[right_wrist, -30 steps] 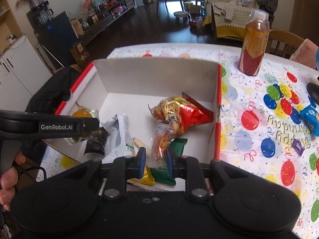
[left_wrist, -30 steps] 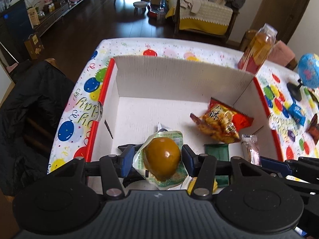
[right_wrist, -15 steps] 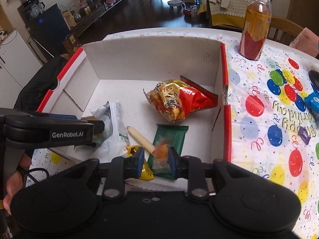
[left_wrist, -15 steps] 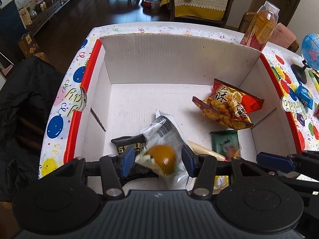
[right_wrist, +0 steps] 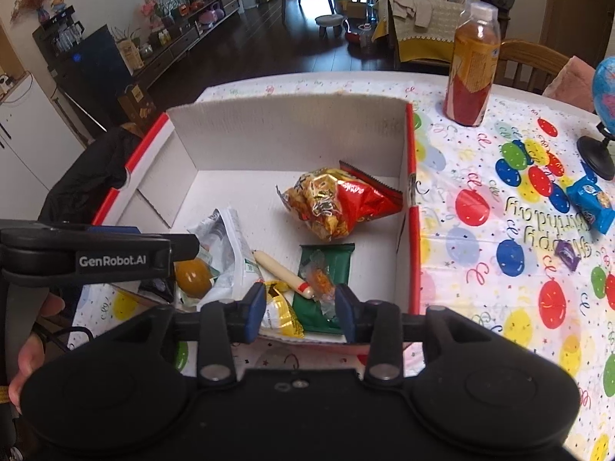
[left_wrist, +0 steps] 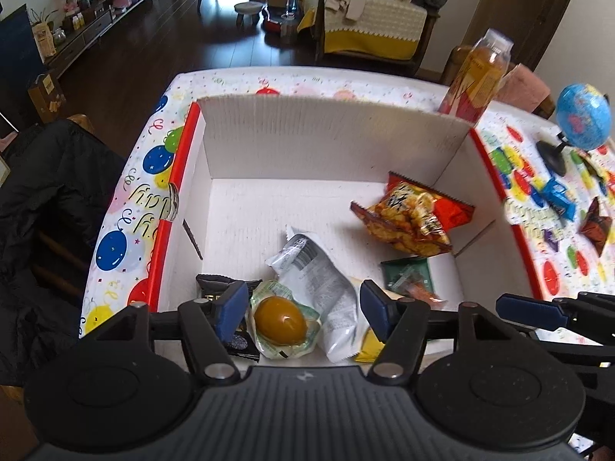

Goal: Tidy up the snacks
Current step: 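Move both tools back toward the dark chocolate and purple candy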

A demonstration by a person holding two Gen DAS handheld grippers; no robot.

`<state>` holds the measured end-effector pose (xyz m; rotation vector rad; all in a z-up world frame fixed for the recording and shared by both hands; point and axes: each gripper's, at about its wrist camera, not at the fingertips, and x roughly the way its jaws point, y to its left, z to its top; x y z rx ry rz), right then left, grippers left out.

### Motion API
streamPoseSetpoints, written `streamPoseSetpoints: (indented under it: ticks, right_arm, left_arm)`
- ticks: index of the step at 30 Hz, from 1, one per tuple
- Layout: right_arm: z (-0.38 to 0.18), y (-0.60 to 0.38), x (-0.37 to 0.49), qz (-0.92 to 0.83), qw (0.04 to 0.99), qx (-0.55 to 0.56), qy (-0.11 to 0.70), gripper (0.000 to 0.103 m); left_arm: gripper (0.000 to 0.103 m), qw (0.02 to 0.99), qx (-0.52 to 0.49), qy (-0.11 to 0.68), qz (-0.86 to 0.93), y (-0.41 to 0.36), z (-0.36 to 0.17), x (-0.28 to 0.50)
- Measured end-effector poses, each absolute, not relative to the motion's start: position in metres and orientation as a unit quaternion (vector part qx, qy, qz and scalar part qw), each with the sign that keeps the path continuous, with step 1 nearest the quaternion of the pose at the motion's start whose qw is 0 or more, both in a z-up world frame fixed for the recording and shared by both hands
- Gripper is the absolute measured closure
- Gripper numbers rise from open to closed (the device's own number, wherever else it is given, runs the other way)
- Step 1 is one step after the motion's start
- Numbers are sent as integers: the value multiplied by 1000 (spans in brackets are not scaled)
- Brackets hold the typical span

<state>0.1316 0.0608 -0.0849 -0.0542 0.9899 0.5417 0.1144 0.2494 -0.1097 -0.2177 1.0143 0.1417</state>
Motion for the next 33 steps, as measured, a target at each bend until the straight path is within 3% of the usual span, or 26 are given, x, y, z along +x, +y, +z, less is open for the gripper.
streamPoseSetpoints:
  ticks: [8, 14, 16, 27, 31, 33]
  right_arm:
    - [-62, 46, 112, 251, 858, -11, 447, 55]
    - [-45, 31, 97, 244, 870, -3, 428, 41]
    - [-40, 26, 92, 242, 874, 2, 423, 38]
    - [-26, -20, 73, 232, 886, 19, 400, 16]
    - [-25, -48, 72, 228, 889, 29, 396, 12]
    - [-25, -65, 74, 225, 890, 35, 395, 11]
  left_arm:
    - [34, 883, -100, 454, 59, 242, -83, 96]
    - [29, 894, -108, 432, 42, 233, -63, 81]
    - [23, 899, -104, 424, 36, 228, -57, 77]
    - [16, 912, -95, 399, -6, 182, -40, 69]
    - [1, 914, -93, 393, -22, 154, -37, 74]
    - [1, 916, -93, 390, -30, 138, -35, 78]
